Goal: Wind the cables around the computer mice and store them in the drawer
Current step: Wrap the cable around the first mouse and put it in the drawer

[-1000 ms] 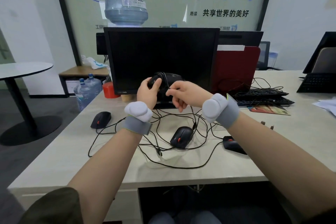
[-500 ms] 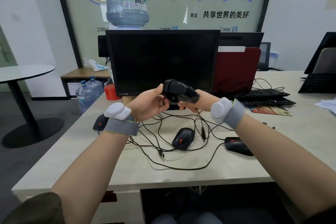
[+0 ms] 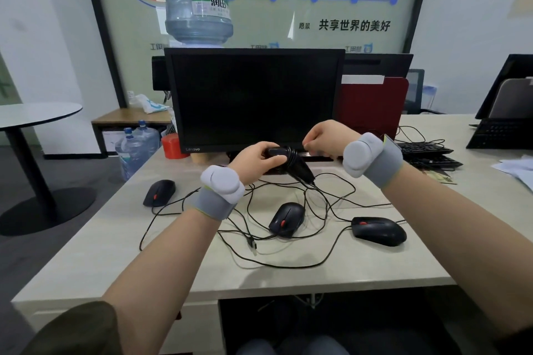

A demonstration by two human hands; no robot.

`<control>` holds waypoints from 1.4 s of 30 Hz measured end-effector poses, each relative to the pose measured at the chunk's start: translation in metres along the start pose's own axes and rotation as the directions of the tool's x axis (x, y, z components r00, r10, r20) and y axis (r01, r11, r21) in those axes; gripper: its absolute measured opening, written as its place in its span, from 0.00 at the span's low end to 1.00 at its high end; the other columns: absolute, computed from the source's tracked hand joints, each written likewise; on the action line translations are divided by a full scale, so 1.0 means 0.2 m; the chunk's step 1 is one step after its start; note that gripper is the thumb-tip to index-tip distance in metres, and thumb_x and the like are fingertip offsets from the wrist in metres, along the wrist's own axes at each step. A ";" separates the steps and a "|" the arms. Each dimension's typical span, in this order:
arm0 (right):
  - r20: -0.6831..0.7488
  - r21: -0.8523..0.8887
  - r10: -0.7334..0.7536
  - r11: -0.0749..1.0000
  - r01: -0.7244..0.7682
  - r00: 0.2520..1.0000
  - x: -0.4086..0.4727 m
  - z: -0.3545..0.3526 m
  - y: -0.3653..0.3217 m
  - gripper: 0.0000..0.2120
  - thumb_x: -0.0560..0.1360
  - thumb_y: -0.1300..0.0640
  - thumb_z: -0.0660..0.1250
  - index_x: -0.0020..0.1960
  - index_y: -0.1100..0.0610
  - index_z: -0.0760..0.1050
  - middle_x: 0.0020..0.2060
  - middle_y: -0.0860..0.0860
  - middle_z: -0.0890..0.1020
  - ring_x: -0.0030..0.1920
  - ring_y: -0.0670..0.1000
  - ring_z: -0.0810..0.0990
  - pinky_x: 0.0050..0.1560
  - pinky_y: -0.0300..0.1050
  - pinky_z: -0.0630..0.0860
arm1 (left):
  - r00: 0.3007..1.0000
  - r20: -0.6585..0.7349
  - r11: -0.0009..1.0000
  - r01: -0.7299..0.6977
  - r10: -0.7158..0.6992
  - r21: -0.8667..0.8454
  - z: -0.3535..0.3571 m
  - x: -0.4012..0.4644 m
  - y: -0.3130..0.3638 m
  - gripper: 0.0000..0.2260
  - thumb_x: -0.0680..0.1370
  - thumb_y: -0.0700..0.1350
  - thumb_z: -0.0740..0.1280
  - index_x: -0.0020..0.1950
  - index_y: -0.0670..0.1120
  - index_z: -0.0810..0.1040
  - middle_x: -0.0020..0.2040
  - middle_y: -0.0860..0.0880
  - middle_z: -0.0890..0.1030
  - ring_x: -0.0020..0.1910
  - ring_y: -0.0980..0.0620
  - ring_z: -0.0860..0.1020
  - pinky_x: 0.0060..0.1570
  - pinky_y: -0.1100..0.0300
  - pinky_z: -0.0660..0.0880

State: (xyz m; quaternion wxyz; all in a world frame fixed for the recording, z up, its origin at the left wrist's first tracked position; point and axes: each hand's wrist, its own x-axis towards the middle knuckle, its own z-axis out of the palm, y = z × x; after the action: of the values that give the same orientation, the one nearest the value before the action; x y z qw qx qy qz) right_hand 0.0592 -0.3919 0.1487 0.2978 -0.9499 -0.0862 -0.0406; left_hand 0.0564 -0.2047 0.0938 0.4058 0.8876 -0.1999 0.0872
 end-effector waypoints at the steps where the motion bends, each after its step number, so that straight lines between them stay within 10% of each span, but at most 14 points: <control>1: -0.019 0.004 -0.008 1.000 0.008 1.000 0.00 0.00 -0.01 0.06 0.75 0.59 0.64 0.49 0.58 0.78 0.31 0.47 0.79 0.28 0.44 0.72 0.20 0.30 0.67 | 0.999 -0.052 1.000 -0.008 0.008 0.005 0.01 0.00 0.00 0.19 0.77 0.50 0.64 0.67 0.47 0.71 0.46 0.56 0.76 0.43 0.61 0.74 0.41 0.70 0.68; 11: -0.112 0.480 -0.088 0.868 0.131 0.990 -0.04 0.15 -0.12 0.06 0.78 0.59 0.61 0.51 0.59 0.74 0.34 0.49 0.82 0.28 0.42 0.80 0.26 0.31 0.72 | 0.859 -0.494 0.968 0.003 -0.130 -0.250 -0.01 0.05 -0.01 0.23 0.76 0.51 0.65 0.69 0.45 0.68 0.66 0.42 0.70 0.60 0.47 0.74 0.59 0.59 0.70; 17: -0.059 0.625 -0.010 0.779 0.045 0.998 -0.04 0.25 -0.08 0.04 0.76 0.52 0.65 0.47 0.52 0.77 0.45 0.49 0.83 0.47 0.49 0.81 0.44 0.41 0.77 | 0.824 -0.558 0.967 -0.059 -0.092 -0.246 -0.01 0.02 -0.02 0.23 0.76 0.53 0.65 0.69 0.49 0.67 0.66 0.44 0.68 0.60 0.49 0.72 0.57 0.62 0.67; 25: 0.080 0.691 0.130 0.708 -0.149 0.988 -0.06 0.27 -0.11 0.13 0.79 0.54 0.60 0.58 0.59 0.76 0.42 0.53 0.83 0.37 0.48 0.79 0.37 0.36 0.72 | 0.823 -0.566 0.966 -0.108 -0.045 -0.234 0.03 -0.02 -0.03 0.23 0.76 0.49 0.67 0.69 0.47 0.67 0.66 0.44 0.67 0.53 0.55 0.70 0.47 0.81 0.65; 32: 0.319 0.907 0.085 0.261 -0.330 0.944 -0.08 0.30 -0.17 0.27 0.79 0.45 0.53 0.67 0.66 0.66 0.54 0.60 0.81 0.52 0.54 0.81 0.52 0.46 0.76 | 0.800 -0.590 0.938 -0.115 -0.106 -0.326 0.09 -0.08 -0.03 0.25 0.73 0.44 0.71 0.67 0.45 0.68 0.65 0.44 0.67 0.61 0.46 0.72 0.64 0.53 0.70; 42: 0.206 0.946 0.179 0.213 -0.243 0.962 -0.05 0.49 -0.27 0.24 0.73 0.51 0.69 0.64 0.64 0.71 0.57 0.62 0.80 0.55 0.59 0.80 0.53 0.52 0.79 | 0.787 -0.576 0.908 -0.049 -0.221 -0.416 0.17 -0.18 -0.12 0.25 0.71 0.41 0.73 0.64 0.42 0.66 0.63 0.43 0.67 0.59 0.49 0.71 0.59 0.64 0.68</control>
State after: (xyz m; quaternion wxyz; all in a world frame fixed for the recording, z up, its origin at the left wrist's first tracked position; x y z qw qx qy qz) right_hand 0.0424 -0.2930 0.0966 0.8168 -0.5697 0.0290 0.0863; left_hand 0.0340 -0.2059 0.0445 0.6284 0.7144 -0.0298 0.3065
